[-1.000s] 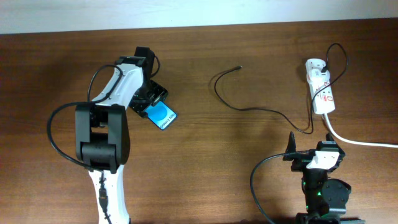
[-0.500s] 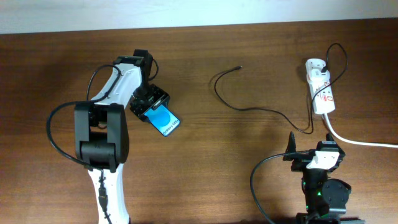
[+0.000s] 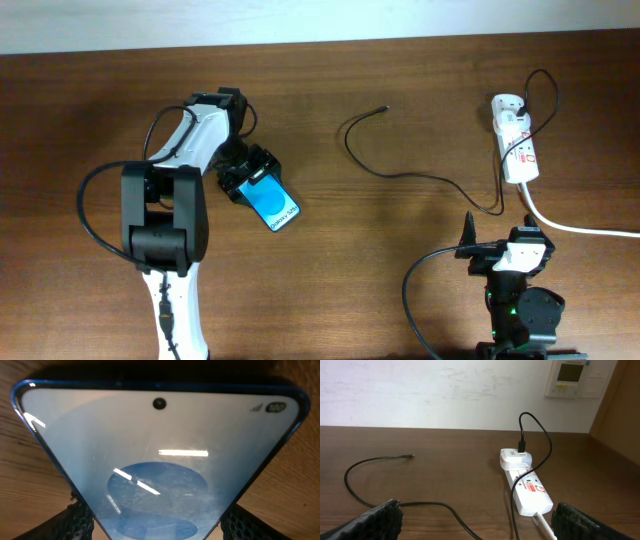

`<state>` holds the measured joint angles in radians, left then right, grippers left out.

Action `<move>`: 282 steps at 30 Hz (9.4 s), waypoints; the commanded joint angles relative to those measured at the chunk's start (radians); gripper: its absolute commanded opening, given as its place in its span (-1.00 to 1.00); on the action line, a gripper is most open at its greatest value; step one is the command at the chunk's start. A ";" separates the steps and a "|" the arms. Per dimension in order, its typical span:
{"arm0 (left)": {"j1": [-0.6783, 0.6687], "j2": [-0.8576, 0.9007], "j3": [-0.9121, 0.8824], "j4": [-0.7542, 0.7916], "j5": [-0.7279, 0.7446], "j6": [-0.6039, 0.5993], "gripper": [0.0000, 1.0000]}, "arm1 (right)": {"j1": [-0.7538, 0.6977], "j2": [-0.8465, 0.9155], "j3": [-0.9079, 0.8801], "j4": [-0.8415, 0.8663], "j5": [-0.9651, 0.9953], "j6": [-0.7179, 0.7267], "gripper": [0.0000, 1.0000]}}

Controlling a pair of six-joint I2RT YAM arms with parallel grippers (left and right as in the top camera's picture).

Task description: Plug charger to phone and switch on socket

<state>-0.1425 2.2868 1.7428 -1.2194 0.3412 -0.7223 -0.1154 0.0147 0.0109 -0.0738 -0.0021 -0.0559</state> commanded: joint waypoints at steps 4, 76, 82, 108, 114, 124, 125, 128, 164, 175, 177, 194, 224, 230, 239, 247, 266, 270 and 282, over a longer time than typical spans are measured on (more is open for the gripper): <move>0.003 -0.010 0.021 -0.006 -0.095 0.020 0.04 | -0.004 -0.008 -0.005 -0.005 -0.002 0.000 0.97; -0.001 -0.027 0.265 -0.470 0.744 0.471 -0.06 | -0.004 -0.008 -0.005 -0.005 -0.009 0.024 0.97; -0.001 -0.027 0.265 -0.470 0.744 0.470 -0.04 | -0.003 -0.008 -0.005 0.013 -0.214 0.778 0.97; -0.001 -0.027 0.265 -0.470 0.743 0.470 -0.04 | 0.006 0.664 0.843 -0.555 -0.488 0.646 0.97; -0.001 -0.027 0.265 -0.470 0.744 0.470 -0.03 | 0.362 0.823 0.947 -0.585 -0.221 0.689 0.97; -0.001 -0.027 0.265 -0.469 0.743 0.470 -0.03 | 0.786 1.244 0.947 -0.192 -0.089 0.745 0.97; -0.001 -0.027 0.265 -0.469 0.743 0.471 -0.03 | 0.800 1.276 0.947 -0.172 -0.069 0.745 0.97; 0.002 -0.027 0.265 -0.469 0.743 0.470 -0.04 | 0.825 1.359 0.947 -0.122 0.000 0.745 0.96; 0.002 -0.027 0.265 -0.457 0.739 0.470 0.35 | 0.829 1.519 0.947 0.116 -0.073 0.745 -0.74; 0.115 -0.032 0.365 -0.410 0.555 0.486 0.99 | 0.779 1.513 0.947 0.100 -0.019 0.745 -0.78; 0.171 -0.062 0.444 -0.428 0.544 0.571 0.99 | 0.741 1.499 0.947 0.070 -0.020 0.745 -0.85; 0.390 -1.318 0.387 -0.412 -0.137 0.793 0.99 | 0.637 1.320 0.947 -0.111 -0.095 0.745 -0.92; 0.195 -0.884 -1.036 1.379 0.731 -0.780 0.81 | 0.727 1.363 0.947 -0.006 -0.153 1.520 -0.92; 0.103 -0.884 -1.036 1.414 0.637 -0.786 0.32 | 0.763 1.367 0.947 0.048 -0.211 1.593 -0.92; 0.083 -0.884 -1.036 1.525 0.637 -0.852 0.10 | 0.764 1.387 0.946 0.033 -0.307 1.670 -0.91; 0.083 -0.884 -1.036 1.525 0.637 -0.852 -0.46 | 0.764 1.424 0.947 0.072 -0.343 1.722 -0.92; 0.090 -0.884 -1.036 1.524 0.625 -0.826 -1.00 | 0.787 1.458 0.947 0.077 -0.308 1.446 -0.08; 0.156 -0.862 -1.036 1.509 0.652 -0.740 -1.00 | 0.730 1.458 0.947 0.024 -0.308 1.242 0.64; 0.117 -0.463 -0.963 1.911 1.023 -1.131 -1.00 | 0.535 1.458 0.947 -0.200 -0.203 1.122 0.97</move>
<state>0.0311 1.7802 0.7097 0.6106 1.2480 -1.7046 0.4332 1.4696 0.9527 -0.2771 -0.2882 1.0866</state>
